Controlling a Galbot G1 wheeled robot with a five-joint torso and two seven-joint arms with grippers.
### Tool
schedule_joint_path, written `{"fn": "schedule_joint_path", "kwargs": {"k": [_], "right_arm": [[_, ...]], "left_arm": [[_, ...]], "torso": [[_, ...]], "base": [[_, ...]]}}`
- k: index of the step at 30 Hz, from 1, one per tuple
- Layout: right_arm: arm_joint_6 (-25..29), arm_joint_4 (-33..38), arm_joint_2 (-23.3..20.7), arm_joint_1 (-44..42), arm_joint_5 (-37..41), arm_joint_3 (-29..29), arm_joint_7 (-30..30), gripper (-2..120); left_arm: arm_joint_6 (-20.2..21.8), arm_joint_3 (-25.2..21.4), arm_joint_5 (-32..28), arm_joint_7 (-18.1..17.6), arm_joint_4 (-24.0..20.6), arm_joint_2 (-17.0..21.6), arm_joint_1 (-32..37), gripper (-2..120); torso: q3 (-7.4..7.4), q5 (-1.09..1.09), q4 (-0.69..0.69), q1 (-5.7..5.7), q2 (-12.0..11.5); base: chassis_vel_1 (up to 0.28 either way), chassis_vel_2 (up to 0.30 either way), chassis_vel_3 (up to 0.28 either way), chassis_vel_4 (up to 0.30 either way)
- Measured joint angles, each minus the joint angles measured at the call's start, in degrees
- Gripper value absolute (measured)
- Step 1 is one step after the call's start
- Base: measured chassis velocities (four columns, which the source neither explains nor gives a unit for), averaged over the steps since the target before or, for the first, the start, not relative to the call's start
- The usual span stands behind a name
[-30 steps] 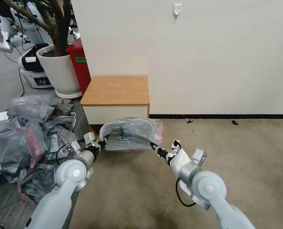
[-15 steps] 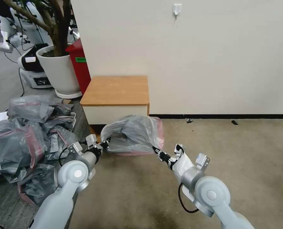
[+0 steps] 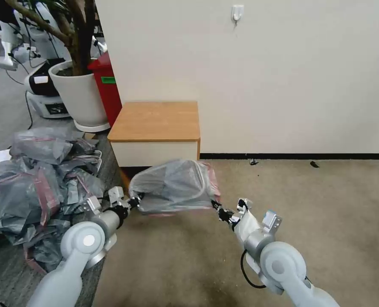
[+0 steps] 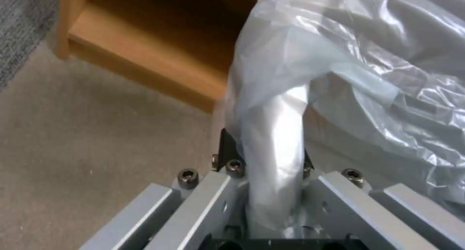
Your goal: Pick up the garbage bag from the table and place it over the trash can.
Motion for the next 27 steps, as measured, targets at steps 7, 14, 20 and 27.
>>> {"fn": "schedule_joint_path", "kwargs": {"k": [7, 14, 20, 27], "right_arm": [[5.77, 0.71, -4.24, -4.94, -6.1, 1.02, -11.17, 48], [7.73, -0.55, -7.58, -7.74, -6.54, 3.21, -18.92, 70], [7.98, -4.66, -12.21, -6.64, 0.34, 7.47, -32.5, 96], [5.85, -7.05, -14.62, -3.67, 4.96, 7.84, -37.66, 100]], "left_arm": [[0.16, 0.37, 0.36, 1.42, 1.05, 1.92, -0.56, 2], [0.78, 0.96, 0.37, 2.62, 2.72, 4.03, -1.97, 2], [1.36, 0.18, 2.49, 9.42, 3.29, 7.72, -0.41, 2], [0.74, -1.21, 5.23, 15.93, 3.2, 9.1, 1.81, 2]], "torso": [[0.0, 0.01, 0.0, 0.0, 0.0], [0.0, 0.02, 0.0, 0.0, 0.0], [0.0, 0.02, -0.01, 0.0, 0.0], [0.0, 0.02, 0.01, 0.0, 0.0]], "base": [[0.0, 0.0, 0.0, 0.0], [0.0, 0.0, 0.0, 0.0], [0.0, 0.0, 0.0, 0.0], [0.0, 0.0, 0.0, 0.0]]}}
